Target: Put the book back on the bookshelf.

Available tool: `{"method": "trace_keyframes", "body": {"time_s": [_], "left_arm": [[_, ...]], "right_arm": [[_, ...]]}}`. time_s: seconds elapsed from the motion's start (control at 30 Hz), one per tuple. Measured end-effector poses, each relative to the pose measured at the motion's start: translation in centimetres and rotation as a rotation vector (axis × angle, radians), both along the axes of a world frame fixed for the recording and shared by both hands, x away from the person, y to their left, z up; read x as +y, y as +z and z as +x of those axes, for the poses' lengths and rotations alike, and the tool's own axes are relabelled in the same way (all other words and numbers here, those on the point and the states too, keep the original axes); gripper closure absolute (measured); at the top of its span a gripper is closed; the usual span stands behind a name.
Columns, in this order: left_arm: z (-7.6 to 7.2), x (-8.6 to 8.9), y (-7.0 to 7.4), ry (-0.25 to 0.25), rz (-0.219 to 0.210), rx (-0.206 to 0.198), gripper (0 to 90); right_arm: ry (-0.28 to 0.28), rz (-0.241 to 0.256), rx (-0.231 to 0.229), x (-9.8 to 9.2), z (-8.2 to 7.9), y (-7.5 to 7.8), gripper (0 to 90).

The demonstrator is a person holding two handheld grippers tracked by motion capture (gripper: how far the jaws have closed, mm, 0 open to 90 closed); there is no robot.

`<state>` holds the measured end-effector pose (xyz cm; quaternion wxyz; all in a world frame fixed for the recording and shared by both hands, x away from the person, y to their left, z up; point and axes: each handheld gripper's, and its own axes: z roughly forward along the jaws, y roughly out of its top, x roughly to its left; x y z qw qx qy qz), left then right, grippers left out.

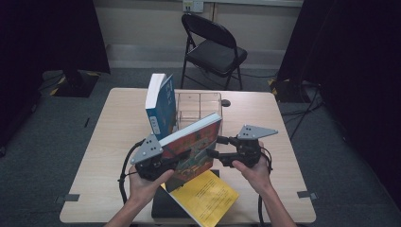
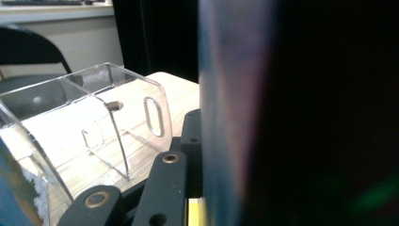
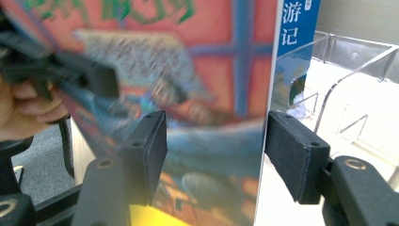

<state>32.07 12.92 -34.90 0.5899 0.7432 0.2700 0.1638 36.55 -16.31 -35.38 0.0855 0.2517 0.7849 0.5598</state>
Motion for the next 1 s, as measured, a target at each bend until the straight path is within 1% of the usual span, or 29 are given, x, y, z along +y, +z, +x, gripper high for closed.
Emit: {"method": "trace_keyframes", "body": {"time_s": [0.13, 0.2, 0.27, 0.3, 0.37, 0.4, 0.57, 0.6, 0.73, 0.83, 0.9, 1.0], "left_arm": [[0.6, 0.2, 0.1, 0.023, -0.013, 0.025, 74.7], [0.7, 0.2, 0.2, 0.027, -0.005, 0.021, 74.7], [0.9, 0.2, 0.4, 0.043, 0.011, 0.016, 74.7], [1.1, 0.2, 0.5, 0.044, 0.003, 0.022, 74.7], [1.3, 0.4, 0.6, 0.063, 0.003, 0.028, 74.7], [1.5, 0.5, 0.6, 0.066, -0.006, 0.031, 74.7], [2.0, 1.0, 1.0, 0.106, -0.016, 0.037, 74.7], [2.1, 1.0, 1.0, 0.111, -0.018, 0.038, 74.7], [2.8, 1.1, 1.2, 0.134, -0.019, 0.044, 74.7], [3.2, 1.2, 1.4, 0.155, -0.009, 0.043, 74.7], [3.3, 1.3, 1.7, 0.174, -0.01, 0.041, 74.7], [3.6, 1.7, 2.0, 0.185, 0.0, 0.029, 74.7]], "right_arm": [[-0.021, -0.019, 0.012, -1.3, -0.8, -0.4, 38.4], [-0.039, -0.021, 0.018, -2.0, -1.1, -0.7, 38.0], [-0.057, -0.02, 0.026, -2.9, -1.4, -1.1, 38.0], [-0.068, -0.019, 0.032, -3.4, -1.6, -1.2, 37.9], [-0.085, -0.017, 0.045, -4.2, -2.0, -1.7, 37.3], [-0.092, -0.019, 0.053, -4.6, -2.2, -1.9, 36.6], [-0.136, -0.019, 0.076, -6.2, -3.1, -3.1, 33.7], [-0.138, -0.017, 0.089, -6.5, -3.2, -3.3, 33.0], [-0.156, -0.018, 0.114, -7.2, -3.5, -4.1, 32.6], [-0.159, -0.021, 0.122, -7.3, -3.6, -4.4, 32.6], [-0.158, -0.022, 0.122, -7.2, -3.5, -4.5, 32.6], [-0.157, -0.027, 0.124, -7.1, -3.4, -4.6, 32.6]]}}
